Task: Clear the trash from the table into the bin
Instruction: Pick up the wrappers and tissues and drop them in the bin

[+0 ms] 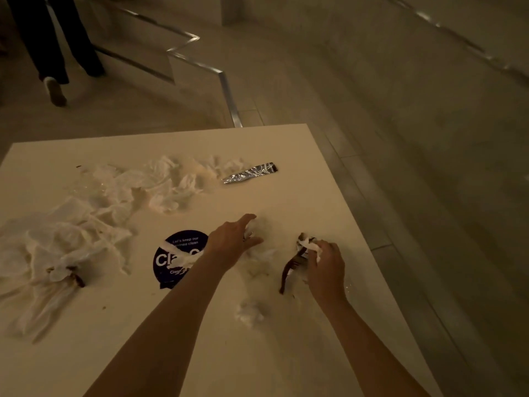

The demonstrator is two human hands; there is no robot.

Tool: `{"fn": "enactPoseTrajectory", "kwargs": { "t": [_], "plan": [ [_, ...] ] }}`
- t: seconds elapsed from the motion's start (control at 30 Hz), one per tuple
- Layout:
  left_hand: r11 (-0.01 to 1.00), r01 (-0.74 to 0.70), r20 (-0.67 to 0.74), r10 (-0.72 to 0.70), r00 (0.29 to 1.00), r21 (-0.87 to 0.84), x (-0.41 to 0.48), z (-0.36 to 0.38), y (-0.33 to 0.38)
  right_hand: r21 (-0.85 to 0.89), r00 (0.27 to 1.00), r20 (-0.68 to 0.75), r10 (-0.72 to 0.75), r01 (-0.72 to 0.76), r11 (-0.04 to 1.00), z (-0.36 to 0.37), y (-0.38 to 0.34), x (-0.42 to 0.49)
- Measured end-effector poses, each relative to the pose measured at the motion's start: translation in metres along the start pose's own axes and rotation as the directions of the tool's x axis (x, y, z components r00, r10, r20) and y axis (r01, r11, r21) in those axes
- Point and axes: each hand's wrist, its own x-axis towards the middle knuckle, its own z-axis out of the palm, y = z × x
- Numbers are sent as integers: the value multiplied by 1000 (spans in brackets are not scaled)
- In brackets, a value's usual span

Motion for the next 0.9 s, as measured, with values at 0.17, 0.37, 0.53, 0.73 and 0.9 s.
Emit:
{"fn": "enactPoseTrajectory", "kwargs": {
  "t": [0.17, 0.37, 0.53, 0.73, 0.9],
  "plan": [
    [1000, 1, -77, 1, 997, 28, 4, 12, 4, 72, 997, 48, -60, 57, 996, 5, 5, -6],
    [999, 26, -79, -29, 996, -43, -3, 6, 5, -82, 993, 100, -60, 69, 994, 11, 0, -5],
    [996, 4, -98, -12, 995, -87, -12, -6, 2, -75, 979, 188, -81, 97, 992, 12, -15, -4],
    [996, -4, -128, -7, 992, -88, -35, -30, 1, -88, 963, 200, -179, 199, 976, 14, -43, -18],
    [997, -1, -154, -11, 988, -78, -64, -51, -2, -136, 959, 207, -192, 222, 965, 10, -62, -41]
  ]
}}
